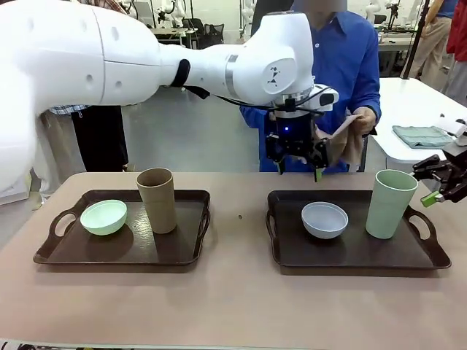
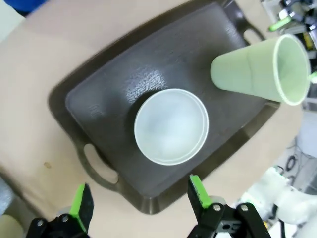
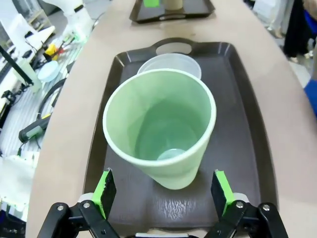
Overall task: Set up a tray with a mat and arrange the tableware.
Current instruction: Pick up the Picnic Bowl and Reusable plastic cup from the Handle tray in front of the human's position and hold them in the air.
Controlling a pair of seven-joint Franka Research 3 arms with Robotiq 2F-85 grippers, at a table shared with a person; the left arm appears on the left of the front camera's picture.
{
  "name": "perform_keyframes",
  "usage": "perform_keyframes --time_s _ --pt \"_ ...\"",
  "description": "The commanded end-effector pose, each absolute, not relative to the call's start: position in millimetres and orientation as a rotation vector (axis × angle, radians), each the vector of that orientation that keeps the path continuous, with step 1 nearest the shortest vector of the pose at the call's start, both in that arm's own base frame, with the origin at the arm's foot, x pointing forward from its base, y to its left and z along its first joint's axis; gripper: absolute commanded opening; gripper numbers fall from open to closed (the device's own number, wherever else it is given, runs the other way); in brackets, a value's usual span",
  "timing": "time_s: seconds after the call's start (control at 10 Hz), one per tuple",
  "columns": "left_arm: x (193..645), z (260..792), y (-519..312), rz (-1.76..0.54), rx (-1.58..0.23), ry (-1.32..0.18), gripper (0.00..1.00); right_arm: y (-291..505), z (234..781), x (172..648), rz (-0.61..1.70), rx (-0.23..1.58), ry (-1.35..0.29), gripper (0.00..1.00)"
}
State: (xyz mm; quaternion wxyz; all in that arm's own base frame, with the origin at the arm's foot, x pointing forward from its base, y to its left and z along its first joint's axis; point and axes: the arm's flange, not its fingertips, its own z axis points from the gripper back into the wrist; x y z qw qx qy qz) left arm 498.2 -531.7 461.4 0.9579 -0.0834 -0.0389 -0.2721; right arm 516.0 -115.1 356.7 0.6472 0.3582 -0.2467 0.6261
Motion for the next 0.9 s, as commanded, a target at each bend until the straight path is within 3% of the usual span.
perform_keyframes --time_s 0.0,0.8 --pt "507 461 -548 -0.503 -0.160 -0.064 1.00 -104 351 524 1.442 0.812 -0.508 1.00" --pt "514 411 -554 -0.449 -0.215 0.025 1.00 -80 322 530 1.452 0.889 -0.475 1.00"
